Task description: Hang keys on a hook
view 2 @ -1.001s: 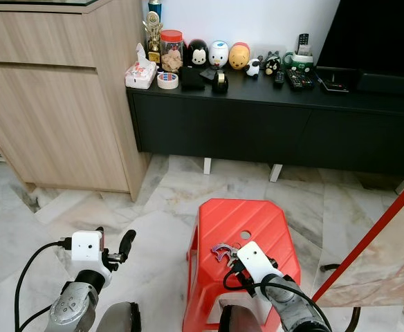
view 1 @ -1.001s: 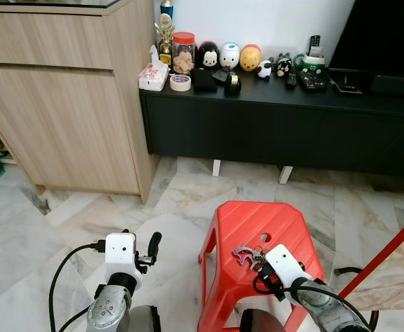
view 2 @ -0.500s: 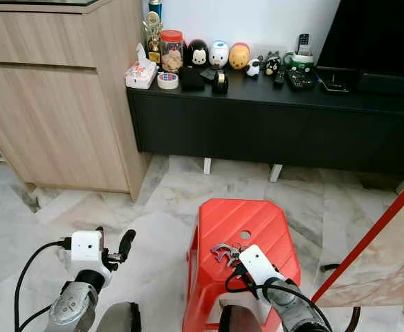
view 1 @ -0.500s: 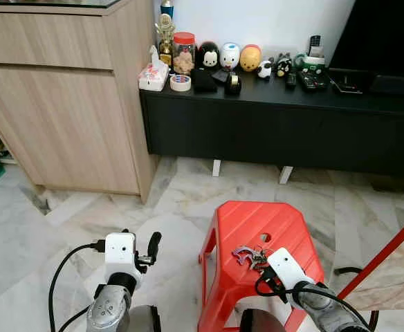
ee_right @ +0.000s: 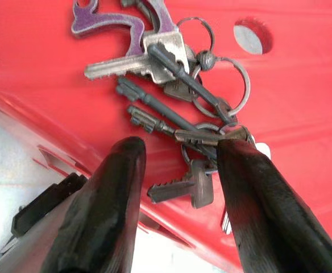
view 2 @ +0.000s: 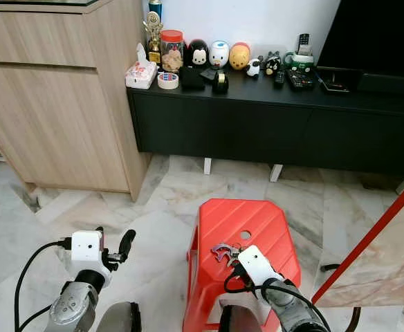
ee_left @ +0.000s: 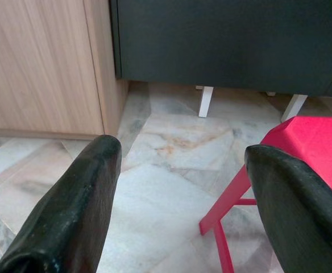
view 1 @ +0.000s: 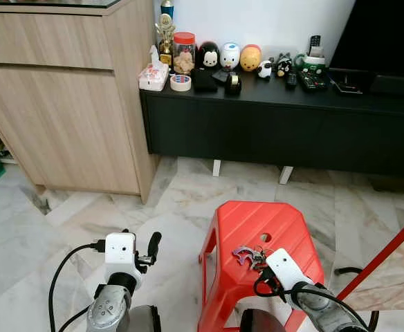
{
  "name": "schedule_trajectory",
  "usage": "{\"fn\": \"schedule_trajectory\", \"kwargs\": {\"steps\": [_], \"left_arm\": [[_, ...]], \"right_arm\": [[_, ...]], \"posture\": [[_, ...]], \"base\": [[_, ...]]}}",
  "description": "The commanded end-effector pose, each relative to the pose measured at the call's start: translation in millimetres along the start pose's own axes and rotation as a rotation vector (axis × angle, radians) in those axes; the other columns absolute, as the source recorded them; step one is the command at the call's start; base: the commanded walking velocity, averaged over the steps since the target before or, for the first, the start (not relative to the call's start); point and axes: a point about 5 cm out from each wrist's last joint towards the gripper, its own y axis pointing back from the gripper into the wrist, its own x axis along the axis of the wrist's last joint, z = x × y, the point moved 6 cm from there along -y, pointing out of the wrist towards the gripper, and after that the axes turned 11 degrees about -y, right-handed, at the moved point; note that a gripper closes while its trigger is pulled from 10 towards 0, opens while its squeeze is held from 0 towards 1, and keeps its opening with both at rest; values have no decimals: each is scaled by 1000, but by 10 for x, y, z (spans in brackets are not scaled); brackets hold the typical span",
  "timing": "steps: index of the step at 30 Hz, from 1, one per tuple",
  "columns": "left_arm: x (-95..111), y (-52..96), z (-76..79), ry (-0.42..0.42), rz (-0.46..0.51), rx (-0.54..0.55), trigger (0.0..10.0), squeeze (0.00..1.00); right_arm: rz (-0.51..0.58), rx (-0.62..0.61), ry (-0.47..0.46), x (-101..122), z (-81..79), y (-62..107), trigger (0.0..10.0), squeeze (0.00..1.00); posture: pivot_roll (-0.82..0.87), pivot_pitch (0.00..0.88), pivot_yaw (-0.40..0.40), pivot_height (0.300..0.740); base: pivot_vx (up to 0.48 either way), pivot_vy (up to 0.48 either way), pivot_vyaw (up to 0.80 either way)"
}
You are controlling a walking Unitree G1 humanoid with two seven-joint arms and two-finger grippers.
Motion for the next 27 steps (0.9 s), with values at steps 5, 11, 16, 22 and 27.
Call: {"fn": "schedule_trajectory", "kwargs": {"steps": [5, 11, 16, 22, 27], "left_arm": [[1, -2, -37, -8, -4, 15, 10000, 0], [-5, 5, -45, -11, -6, 18, 10000, 0], [-3, -8, -96, -13, -7, 36, 10000, 0], [-9, -7, -114, -19, -9, 35, 10000, 0], [-16, -2, -107, -18, -12, 33, 10000, 0]], "right_arm": [[15, 16, 13, 81, -9, -16, 0, 0], [17, 22, 14, 89, -32, -23, 0, 0], [19, 25, -11, 85, -46, -26, 0, 0], [17, 22, -15, 82, -46, -29, 0, 0], [17, 22, -16, 78, -48, -30, 0, 0]], "posture": [[94, 0, -85, 603], [101, 0, -88, 603], [101, 0, -88, 603], [102, 0, -85, 603], [103, 0, -84, 603]], "base": [[0, 0, 0], [0, 0, 0], [0, 0, 0], [0, 0, 0], [0, 0, 0]]}}
